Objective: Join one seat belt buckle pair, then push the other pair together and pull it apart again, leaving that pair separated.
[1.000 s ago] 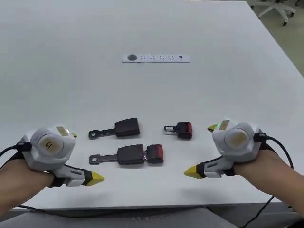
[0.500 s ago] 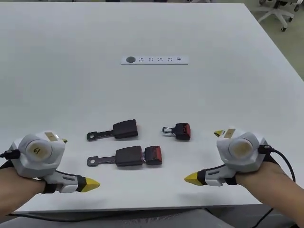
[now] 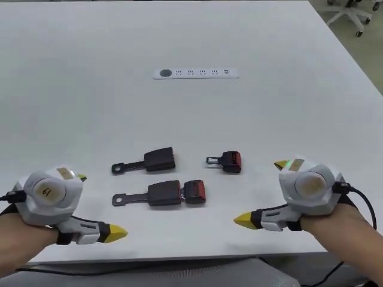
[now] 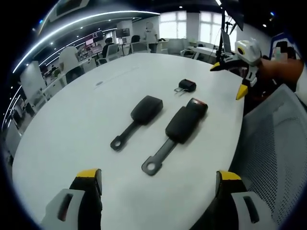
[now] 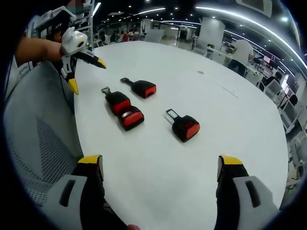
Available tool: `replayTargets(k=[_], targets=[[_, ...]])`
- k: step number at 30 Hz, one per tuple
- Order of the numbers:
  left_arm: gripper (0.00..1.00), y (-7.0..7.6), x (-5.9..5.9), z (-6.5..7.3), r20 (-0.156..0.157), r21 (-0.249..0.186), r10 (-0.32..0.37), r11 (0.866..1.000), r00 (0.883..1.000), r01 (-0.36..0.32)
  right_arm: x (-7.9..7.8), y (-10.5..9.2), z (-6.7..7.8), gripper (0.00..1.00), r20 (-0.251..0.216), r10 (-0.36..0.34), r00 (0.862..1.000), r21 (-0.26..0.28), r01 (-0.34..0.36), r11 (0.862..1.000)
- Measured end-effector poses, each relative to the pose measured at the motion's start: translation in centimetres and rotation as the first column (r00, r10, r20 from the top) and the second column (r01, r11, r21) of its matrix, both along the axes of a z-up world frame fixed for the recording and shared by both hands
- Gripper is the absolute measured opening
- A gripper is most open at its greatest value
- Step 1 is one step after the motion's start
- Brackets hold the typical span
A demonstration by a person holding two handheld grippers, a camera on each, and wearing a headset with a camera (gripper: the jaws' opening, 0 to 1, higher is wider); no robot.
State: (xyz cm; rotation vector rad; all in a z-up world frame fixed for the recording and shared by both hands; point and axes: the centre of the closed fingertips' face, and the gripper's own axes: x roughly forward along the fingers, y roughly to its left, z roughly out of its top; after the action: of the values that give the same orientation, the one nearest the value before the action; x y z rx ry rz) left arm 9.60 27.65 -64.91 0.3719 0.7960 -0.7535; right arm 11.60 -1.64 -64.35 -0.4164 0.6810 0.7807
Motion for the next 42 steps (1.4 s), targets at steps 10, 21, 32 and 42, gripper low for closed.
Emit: replayTargets(k=[10,21,32,42], targets=[[1.00,-0.4,-0.2,0.1,0.004,-0.014,0.001,1.000,1.000,-0.001,-0.7,0.6,-0.3,1.00,-0.005,0.021,1.000,-0.009,-0.021,1.000],[1.00,-0.1,-0.4,0.2,0.002,-0.018,0.020,1.000,1.000,-0.020,-0.3,-0.1,0.2,1.00,0.000,0.009,1.000,-0.010,-0.009,1.000],[1.00,0.4,-0.6,0.2,0.010,-0.023,0.040,0.999,0.999,-0.039,-0.8,-0.6,-0.3,1.00,-0.010,-0.013,1.000,-0.008,0.013,1.000],[1.00,0.8,-0.5,0.0,0.010,-0.021,0.036,0.999,0.999,-0.035,-0.8,-1.2,-0.3,1.00,-0.009,-0.028,1.000,-0.007,0.028,1.000]])
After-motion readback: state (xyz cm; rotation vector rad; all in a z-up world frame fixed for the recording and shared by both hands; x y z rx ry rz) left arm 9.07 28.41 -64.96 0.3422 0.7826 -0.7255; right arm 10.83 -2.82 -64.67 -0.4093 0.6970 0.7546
